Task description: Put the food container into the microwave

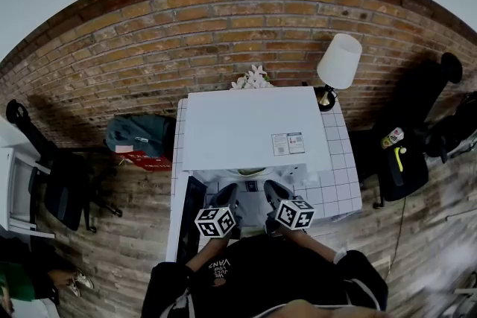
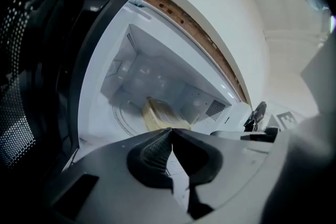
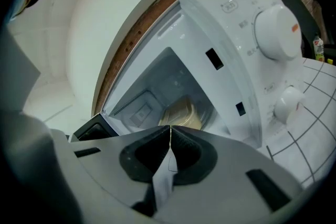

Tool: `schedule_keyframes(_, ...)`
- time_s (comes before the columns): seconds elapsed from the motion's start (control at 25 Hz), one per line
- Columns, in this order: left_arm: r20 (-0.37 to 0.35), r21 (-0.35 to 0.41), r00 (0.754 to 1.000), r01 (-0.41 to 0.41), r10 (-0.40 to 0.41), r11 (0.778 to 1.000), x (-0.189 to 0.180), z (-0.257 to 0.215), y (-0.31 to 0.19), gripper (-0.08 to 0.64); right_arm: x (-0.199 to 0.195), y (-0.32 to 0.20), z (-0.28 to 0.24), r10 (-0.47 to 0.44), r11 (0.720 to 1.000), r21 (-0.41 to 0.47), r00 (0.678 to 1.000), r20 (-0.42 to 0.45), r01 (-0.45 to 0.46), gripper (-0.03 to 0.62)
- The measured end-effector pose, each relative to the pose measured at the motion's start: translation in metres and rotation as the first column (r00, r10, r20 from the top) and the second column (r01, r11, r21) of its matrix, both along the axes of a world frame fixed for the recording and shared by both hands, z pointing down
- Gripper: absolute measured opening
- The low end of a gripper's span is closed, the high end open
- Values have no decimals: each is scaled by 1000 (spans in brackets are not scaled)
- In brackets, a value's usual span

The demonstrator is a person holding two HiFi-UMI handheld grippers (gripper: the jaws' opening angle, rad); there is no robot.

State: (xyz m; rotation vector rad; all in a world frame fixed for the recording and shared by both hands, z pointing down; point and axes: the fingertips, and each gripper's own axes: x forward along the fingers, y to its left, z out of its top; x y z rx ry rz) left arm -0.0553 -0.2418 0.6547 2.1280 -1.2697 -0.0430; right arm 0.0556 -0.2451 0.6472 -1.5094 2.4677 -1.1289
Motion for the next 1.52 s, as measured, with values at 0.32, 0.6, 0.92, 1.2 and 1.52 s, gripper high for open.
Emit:
schedule_keyframes(0.32, -6, 29, 999, -41, 41, 999, -5, -10, 30, 11, -6, 35, -5, 39, 999, 16, 999, -1, -39, 8)
schedule_keyframes(0.6, -18, 55, 995, -96, 97, 994, -1, -17, 57, 11, -8, 66, -7, 84, 996, 28, 996, -5, -84, 8)
schedule_keyframes(0.92, -26, 71, 988, -151, 153, 986, 1, -18, 89, 11, -11, 100, -3, 133, 991, 24, 991, -8, -133, 8)
schedule_keyframes(1.2, -18, 72, 982, -187, 189, 980, -1, -15, 110, 11, -11, 124, -1, 163, 986, 33, 986, -25, -163, 8)
schedule_keyframes(1.52, -10, 87, 980, -199, 201, 976, -3, -16, 121, 11, -8, 139, -2, 181, 983, 39, 983, -31, -180, 8)
